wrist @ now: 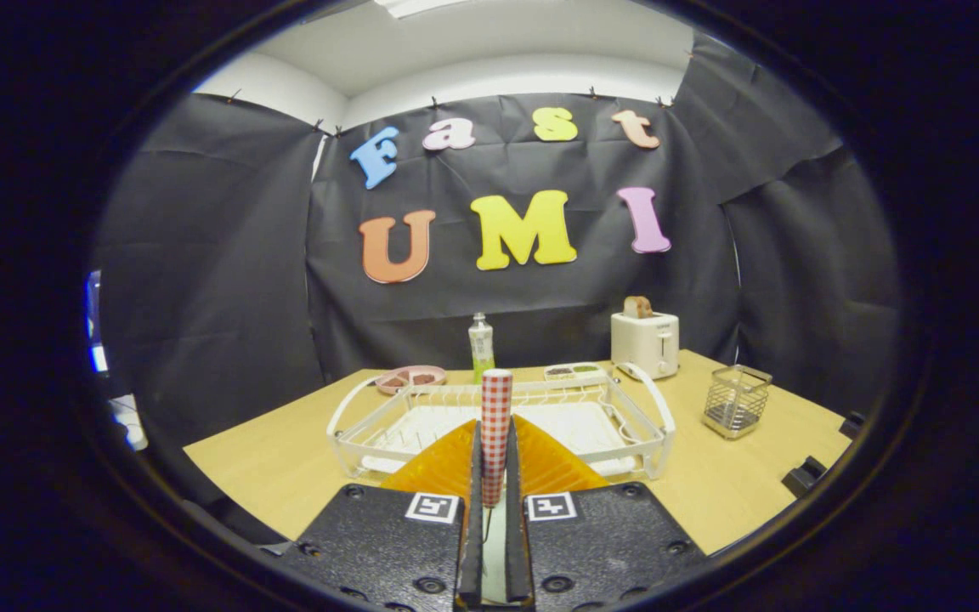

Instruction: Take the plate from the dish rack, then take the spoon from the basket and place it into the plate.

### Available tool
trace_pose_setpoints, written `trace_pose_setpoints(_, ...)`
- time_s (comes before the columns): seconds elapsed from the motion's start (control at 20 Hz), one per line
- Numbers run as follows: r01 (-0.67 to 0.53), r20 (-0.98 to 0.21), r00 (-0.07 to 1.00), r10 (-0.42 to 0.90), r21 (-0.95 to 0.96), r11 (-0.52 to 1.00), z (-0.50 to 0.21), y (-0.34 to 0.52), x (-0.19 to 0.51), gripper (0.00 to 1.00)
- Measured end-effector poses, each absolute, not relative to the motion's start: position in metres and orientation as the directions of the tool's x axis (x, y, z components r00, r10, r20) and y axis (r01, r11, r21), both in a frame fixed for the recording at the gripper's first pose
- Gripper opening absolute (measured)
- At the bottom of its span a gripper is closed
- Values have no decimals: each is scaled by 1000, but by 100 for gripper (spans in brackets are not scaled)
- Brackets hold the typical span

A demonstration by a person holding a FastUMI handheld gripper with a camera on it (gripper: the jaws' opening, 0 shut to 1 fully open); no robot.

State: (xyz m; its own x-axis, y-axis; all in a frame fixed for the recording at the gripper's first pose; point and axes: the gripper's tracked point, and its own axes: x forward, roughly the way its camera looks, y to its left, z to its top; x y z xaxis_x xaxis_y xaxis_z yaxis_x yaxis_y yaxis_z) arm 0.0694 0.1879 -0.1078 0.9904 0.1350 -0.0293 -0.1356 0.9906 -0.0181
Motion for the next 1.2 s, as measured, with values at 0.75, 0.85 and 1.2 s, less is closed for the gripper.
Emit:
trace_pose_setpoints(0.75, -77, -128, 990, 63, -109, 991, -118, 140, 75, 38)
trace_pose_setpoints(0.85, -54, -129, 991, 39, -110, 992, -110, 130, 69, 54)
trace_pose_setpoints(1.2, -80, -82, 994, 75, -61, 995, -76, 111, 39, 93)
